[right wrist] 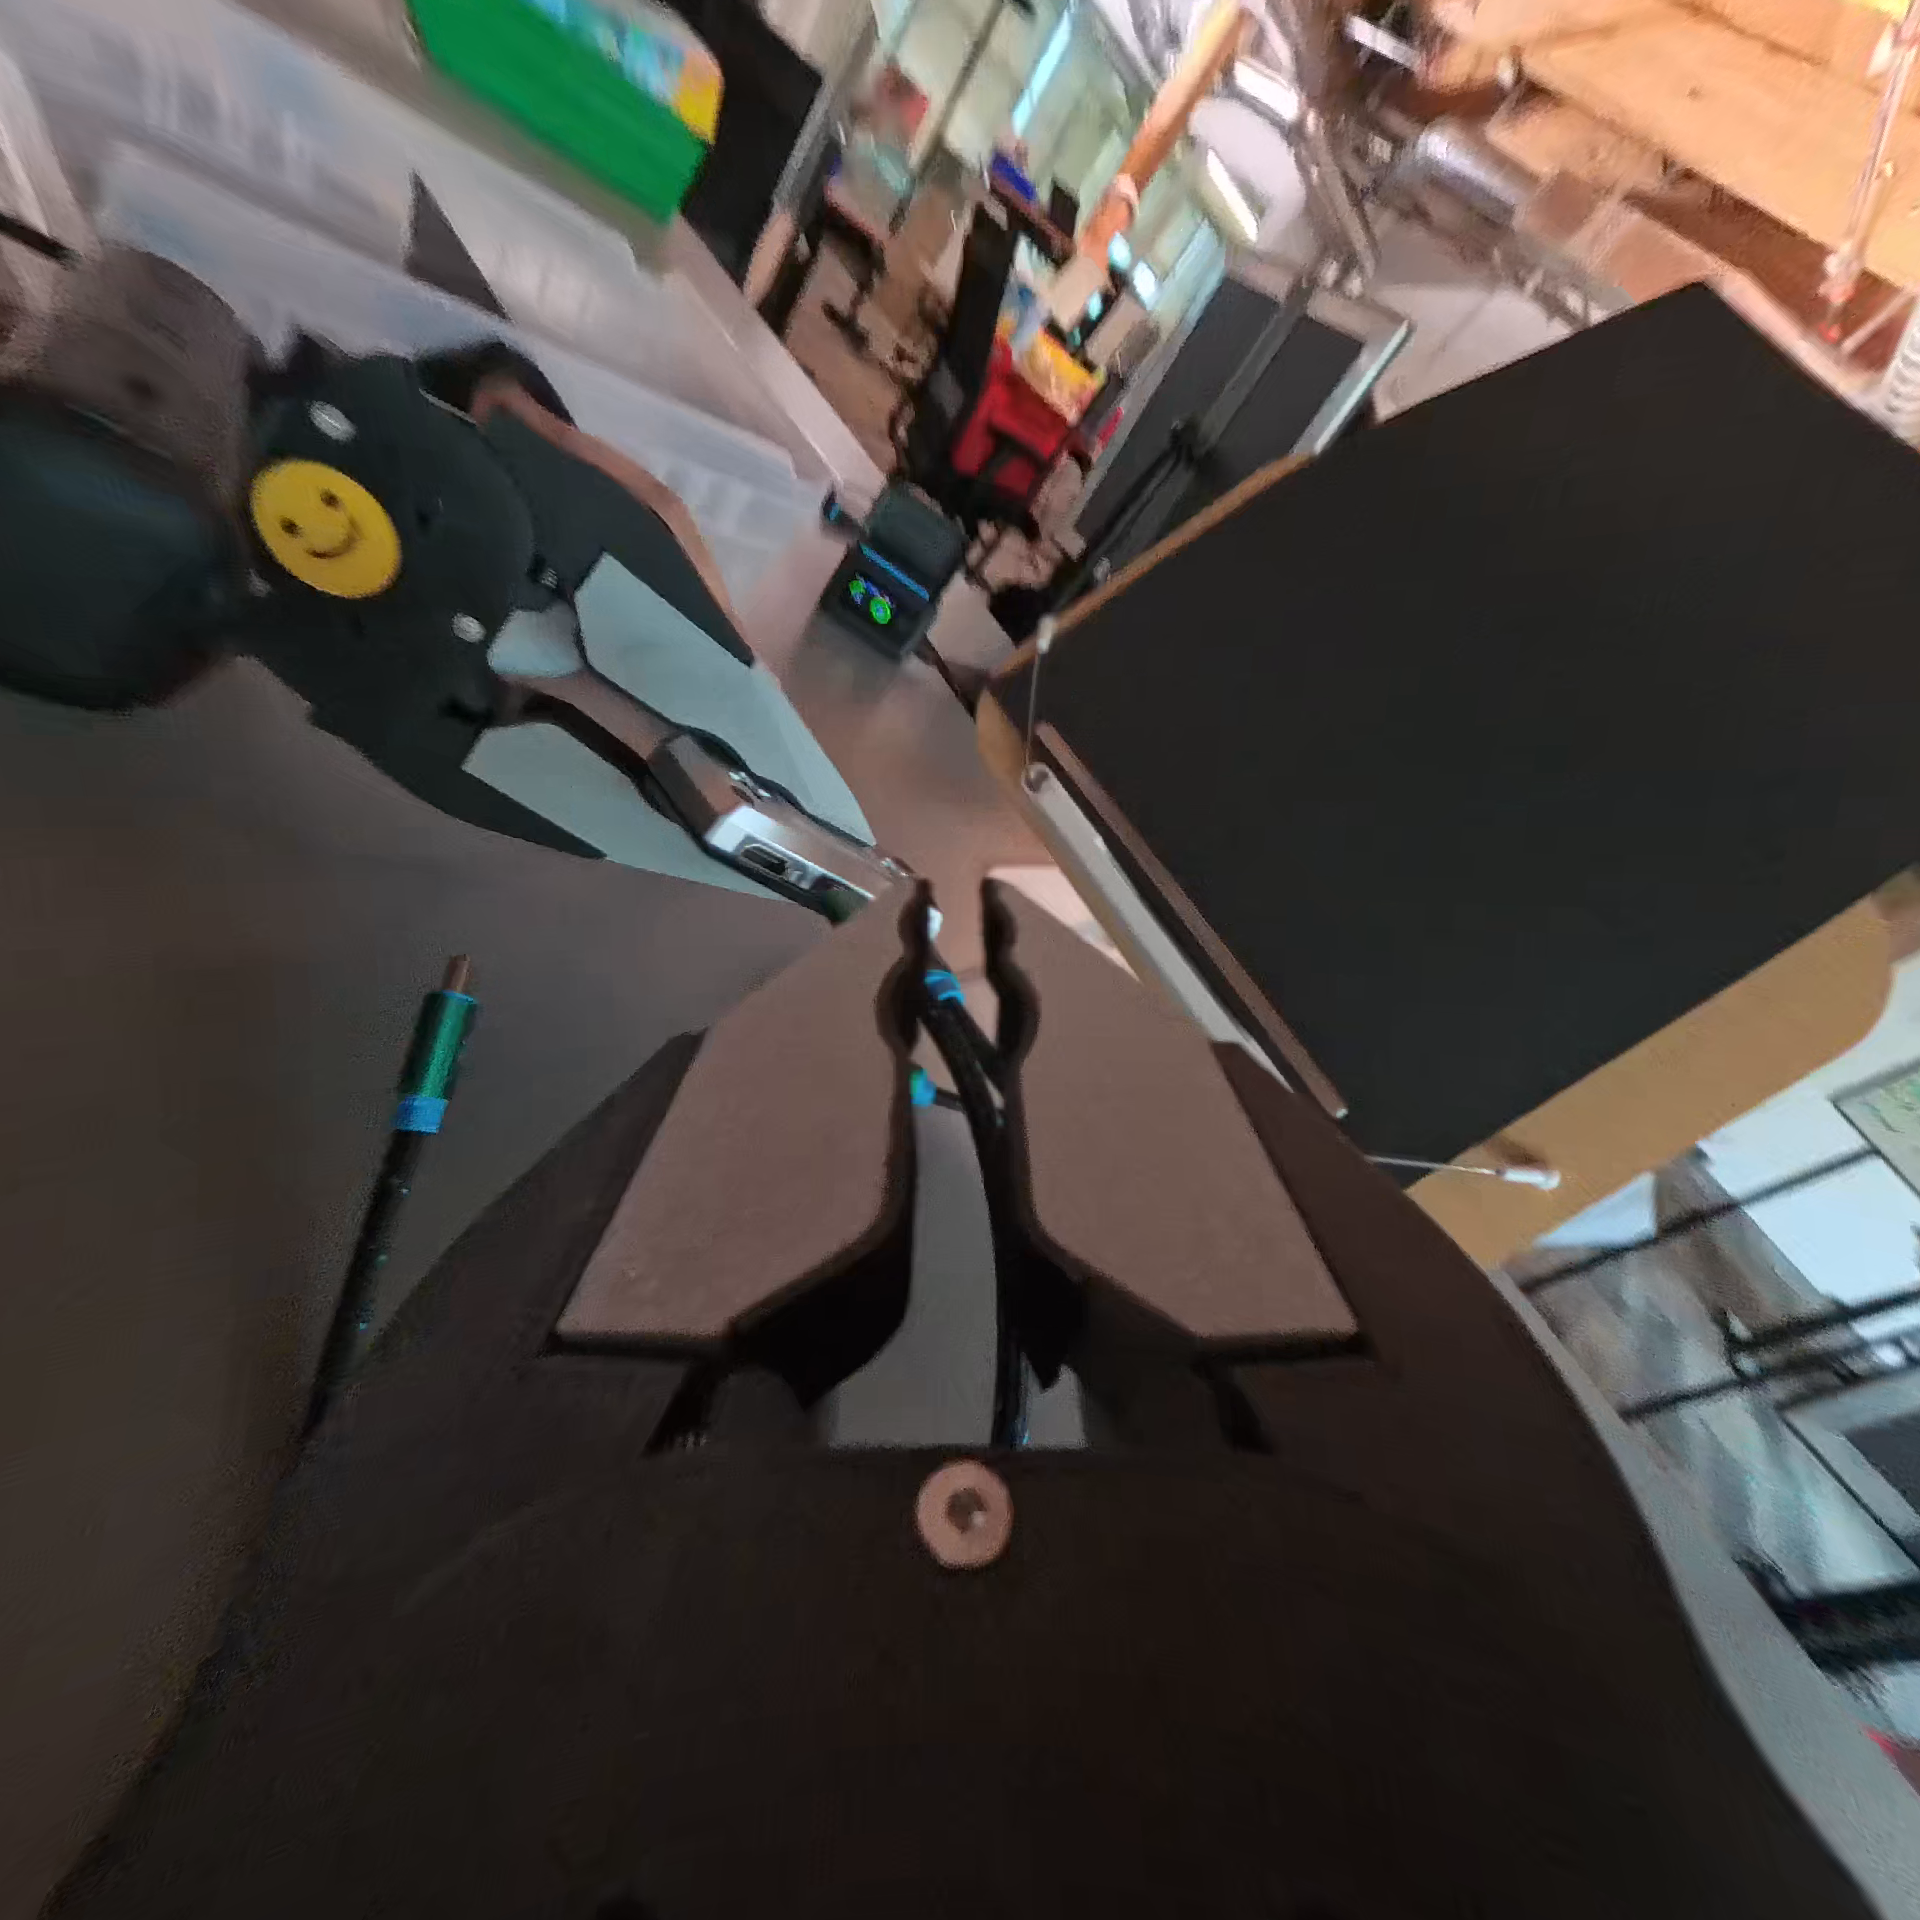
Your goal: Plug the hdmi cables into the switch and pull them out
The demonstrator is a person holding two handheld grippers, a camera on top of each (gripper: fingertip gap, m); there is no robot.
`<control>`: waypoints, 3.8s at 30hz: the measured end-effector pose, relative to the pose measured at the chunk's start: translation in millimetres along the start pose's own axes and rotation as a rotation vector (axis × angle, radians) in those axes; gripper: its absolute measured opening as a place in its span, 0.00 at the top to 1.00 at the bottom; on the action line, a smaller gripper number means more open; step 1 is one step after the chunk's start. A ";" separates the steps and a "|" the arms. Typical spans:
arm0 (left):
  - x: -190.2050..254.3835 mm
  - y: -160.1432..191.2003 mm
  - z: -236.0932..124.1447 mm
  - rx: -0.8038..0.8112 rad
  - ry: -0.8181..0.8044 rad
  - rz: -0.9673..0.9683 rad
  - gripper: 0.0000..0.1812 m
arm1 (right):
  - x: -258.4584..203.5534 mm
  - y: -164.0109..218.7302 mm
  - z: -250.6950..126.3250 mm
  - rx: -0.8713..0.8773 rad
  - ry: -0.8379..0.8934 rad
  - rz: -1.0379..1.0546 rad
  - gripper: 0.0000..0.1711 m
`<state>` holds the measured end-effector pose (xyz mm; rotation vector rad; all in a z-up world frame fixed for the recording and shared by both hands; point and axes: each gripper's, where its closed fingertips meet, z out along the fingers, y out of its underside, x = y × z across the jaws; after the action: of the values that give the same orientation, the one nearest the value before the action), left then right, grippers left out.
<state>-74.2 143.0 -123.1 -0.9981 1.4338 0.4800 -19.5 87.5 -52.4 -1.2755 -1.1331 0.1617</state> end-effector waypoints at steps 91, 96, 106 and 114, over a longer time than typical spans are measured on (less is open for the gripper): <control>-40.4 -54.9 -51.3 0.272 -0.196 -0.024 0.89 | -24.5 -29.0 -21.0 -0.321 -0.271 0.430 0.97; -41.3 -54.7 -50.8 0.254 -0.186 -0.060 0.89 | -23.7 -30.5 -19.8 -0.301 -0.265 0.439 0.97; -41.4 -50.1 -50.4 0.171 -0.162 -0.078 0.90 | -20.0 -31.9 -12.8 -0.276 -0.319 0.538 0.98; -35.0 -59.1 -51.7 0.198 -0.124 -0.103 0.90 | -23.8 -29.5 -18.2 -0.261 -0.383 0.584 0.98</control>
<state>-62.3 80.1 -65.8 -0.8633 1.2856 0.3128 -31.7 49.2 -39.8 -1.8427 -1.0922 0.7371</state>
